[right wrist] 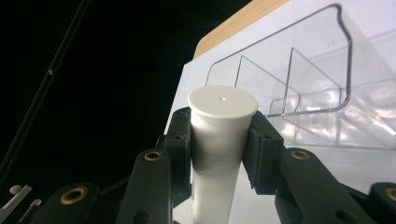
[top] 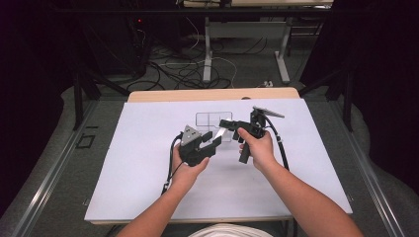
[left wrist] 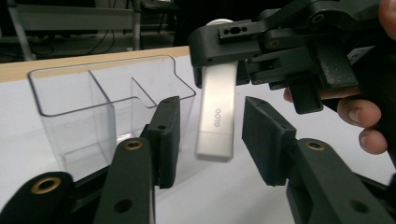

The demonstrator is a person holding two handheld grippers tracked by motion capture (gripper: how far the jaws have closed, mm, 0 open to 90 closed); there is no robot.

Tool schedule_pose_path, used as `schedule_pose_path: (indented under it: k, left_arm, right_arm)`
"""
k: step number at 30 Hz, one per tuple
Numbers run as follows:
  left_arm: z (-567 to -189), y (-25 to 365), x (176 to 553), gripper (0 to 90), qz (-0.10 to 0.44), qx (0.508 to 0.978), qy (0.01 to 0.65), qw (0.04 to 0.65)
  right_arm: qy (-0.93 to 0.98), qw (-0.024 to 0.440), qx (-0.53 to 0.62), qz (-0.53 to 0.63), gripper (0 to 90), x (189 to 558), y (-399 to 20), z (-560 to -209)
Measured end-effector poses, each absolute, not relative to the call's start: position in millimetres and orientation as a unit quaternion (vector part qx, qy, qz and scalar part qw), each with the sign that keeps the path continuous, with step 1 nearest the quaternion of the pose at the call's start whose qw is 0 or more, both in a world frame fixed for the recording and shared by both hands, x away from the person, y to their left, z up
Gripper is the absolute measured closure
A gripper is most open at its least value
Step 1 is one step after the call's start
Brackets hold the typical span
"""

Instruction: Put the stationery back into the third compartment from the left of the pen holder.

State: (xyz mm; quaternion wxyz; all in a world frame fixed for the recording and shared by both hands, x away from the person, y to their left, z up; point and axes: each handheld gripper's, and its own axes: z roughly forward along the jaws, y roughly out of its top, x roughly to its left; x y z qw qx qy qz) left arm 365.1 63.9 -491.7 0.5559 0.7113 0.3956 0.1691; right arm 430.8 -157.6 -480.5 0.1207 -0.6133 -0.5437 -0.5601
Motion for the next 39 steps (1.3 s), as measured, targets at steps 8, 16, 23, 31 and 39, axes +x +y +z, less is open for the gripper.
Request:
schedule_pose_path:
  k: [8, 16, 23, 31, 39]
  left_arm:
    - [-493, 76, 368, 46.7, 0.188, 0.710, 0.411, 0.540]
    - [-495, 88, 370, 41.6, 0.201, 0.710, 0.423, 0.526]
    - [-494, 97, 371, 36.5, 0.205, 0.712, 0.426, 0.519]
    - [-496, 108, 373, 32.0, 0.205, 0.712, 0.429, 0.517]
    - [-497, 124, 374, 29.8, 0.209, 0.704, 0.452, 0.506]
  right_arm:
    - [-0.541, 0.090, -0.614, -0.568, 66.3, 435, -163, -479]
    - [-0.544, 0.044, -0.606, -0.579, 66.3, 440, -166, -470]
    - [-0.553, 0.012, -0.595, -0.583, 66.3, 446, -167, -457]
    - [-0.571, -0.062, -0.573, -0.585, 66.3, 454, -156, -447]
    - [-0.605, -0.149, -0.535, -0.570, 66.2, 461, -150, -445]
